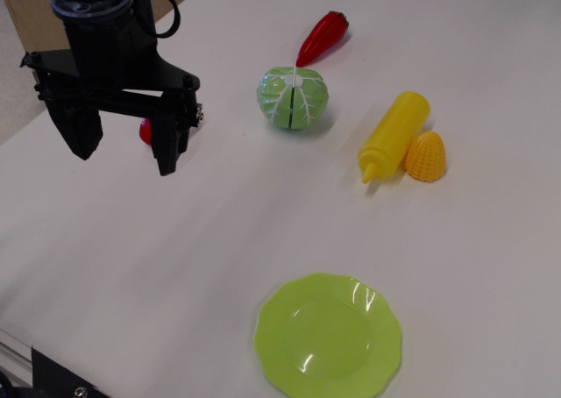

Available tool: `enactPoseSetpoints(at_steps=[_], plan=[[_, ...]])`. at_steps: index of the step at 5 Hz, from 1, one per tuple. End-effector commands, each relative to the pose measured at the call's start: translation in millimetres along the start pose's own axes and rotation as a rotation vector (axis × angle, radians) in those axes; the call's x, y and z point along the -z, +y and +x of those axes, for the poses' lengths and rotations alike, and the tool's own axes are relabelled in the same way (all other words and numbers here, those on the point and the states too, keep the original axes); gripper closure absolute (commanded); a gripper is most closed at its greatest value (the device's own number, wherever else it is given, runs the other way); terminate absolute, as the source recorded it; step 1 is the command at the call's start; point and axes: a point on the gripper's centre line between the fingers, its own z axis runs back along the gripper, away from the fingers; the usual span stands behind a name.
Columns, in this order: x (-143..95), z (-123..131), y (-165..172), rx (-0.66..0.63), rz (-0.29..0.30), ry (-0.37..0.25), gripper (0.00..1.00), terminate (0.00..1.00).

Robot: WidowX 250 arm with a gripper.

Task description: Put sushi on plate

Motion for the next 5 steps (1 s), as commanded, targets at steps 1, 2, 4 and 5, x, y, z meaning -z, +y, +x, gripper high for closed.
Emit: enactPoseSetpoints(at_steps=[1, 2, 4, 5], plan=[[0.0, 0.0, 0.0, 0.000, 0.000, 0.000, 0.00, 0.00], [19.5, 35.0, 8.2, 0.017, 0.037, 0.001, 0.00, 0.00], [39.2, 88.0, 18.5, 0.144, 0.009, -0.043, 0.00, 0.00], [51.8, 109.2, 30.9, 0.158, -0.016, -0.046, 0.00, 0.00]])
